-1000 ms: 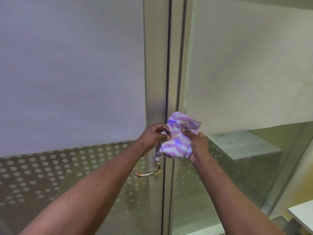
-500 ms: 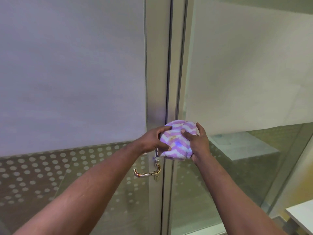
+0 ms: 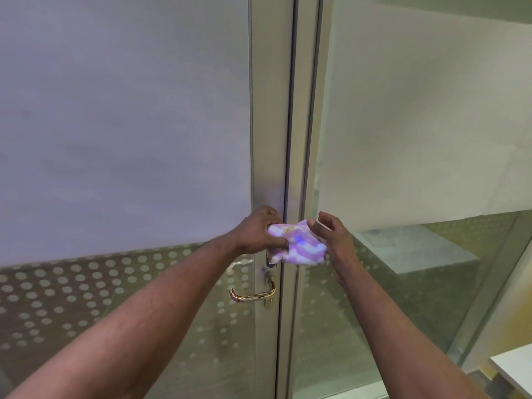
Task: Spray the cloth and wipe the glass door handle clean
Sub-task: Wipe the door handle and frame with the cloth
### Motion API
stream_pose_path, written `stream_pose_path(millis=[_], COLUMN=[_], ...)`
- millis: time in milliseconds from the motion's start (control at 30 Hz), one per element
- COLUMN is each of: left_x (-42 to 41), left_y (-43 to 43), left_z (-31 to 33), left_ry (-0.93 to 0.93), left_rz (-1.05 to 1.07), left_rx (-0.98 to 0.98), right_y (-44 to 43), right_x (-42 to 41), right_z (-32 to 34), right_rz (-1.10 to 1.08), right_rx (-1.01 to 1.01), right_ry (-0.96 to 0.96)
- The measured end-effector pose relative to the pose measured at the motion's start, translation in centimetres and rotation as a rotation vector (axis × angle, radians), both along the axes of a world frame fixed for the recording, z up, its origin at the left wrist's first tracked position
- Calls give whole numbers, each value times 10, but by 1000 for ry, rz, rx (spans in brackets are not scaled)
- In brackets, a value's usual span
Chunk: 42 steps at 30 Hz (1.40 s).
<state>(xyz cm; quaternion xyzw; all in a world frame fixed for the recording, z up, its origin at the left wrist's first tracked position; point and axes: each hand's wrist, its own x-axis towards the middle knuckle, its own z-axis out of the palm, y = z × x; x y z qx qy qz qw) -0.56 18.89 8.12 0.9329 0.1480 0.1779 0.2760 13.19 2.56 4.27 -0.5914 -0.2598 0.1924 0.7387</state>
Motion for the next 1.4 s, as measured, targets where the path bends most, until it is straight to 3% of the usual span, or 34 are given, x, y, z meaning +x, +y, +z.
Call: stream_pose_path(millis=[267,367,467,567,667,867,1000,1400], left_x=[4,9,9,2,0,19,27,47], left_y=[-2,-5,-1,10,27,58,72,101], left_z=[-2,-4,-6,-2,11,28,25,2], left_ry=[-176,-176,-124,-317,-493,-352,-337,-400], left_rz=[14,-16,-16,54,119,-46,-75,-85], left_rx=[-443,-450,-345,-165,249,883,1019,1185], right_y=[6,14,23,25,29,47,67,116], right_x=[-6,-14,-11,-5,-6,-13,-10,7], right_z=[-24,-20,-17,-24,-36,-59,-63,-98], right_rz=[371,392,187,31,-101,-260,-314,-201], right_rx=[207,342,365,244,43,-305,-305,-321], right_ry=[178,197,160,19,-178,-535,-871,-1481])
